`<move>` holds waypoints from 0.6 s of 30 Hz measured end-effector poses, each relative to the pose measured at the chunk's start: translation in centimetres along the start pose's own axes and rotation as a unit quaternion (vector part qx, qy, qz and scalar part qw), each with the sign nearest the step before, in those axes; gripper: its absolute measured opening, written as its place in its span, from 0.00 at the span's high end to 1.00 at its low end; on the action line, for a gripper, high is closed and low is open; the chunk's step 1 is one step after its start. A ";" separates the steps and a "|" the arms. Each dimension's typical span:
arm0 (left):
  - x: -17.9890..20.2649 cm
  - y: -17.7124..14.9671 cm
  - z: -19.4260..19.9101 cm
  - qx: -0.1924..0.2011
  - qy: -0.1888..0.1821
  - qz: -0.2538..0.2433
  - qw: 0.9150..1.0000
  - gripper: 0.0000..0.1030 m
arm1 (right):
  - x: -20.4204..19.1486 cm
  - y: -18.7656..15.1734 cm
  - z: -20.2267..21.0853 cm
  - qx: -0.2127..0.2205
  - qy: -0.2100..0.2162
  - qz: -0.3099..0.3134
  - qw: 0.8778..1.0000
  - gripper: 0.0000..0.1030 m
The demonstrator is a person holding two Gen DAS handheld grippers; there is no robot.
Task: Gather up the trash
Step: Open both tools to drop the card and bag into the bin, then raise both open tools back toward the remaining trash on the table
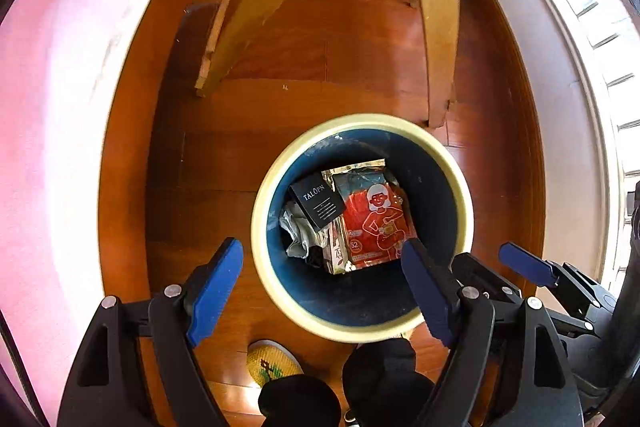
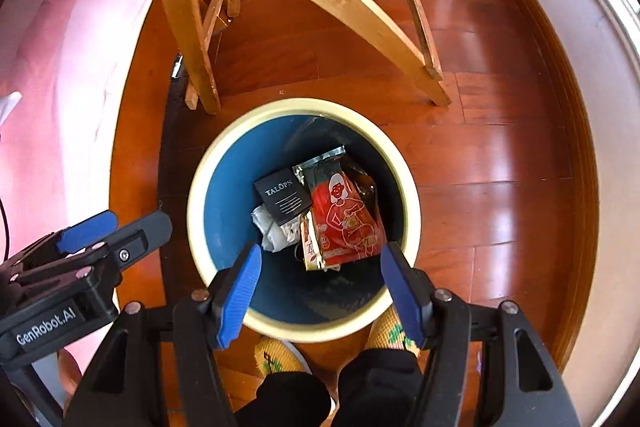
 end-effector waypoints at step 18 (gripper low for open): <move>-1.2 -0.7 27.6 0.091 -0.019 -0.002 0.996 0.22 | -7.5 -0.5 24.5 0.054 -0.022 0.036 0.998 0.39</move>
Point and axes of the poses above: each gripper's, at about its wrist camera, not at the fingertips, and z roughly against the way its jaws point, x to its right, y to its top, the point moved 7 cm from there along -z, roughly the way its jaws point, and after that the axes turned 3 degrees about z, right-handed, at the moved point
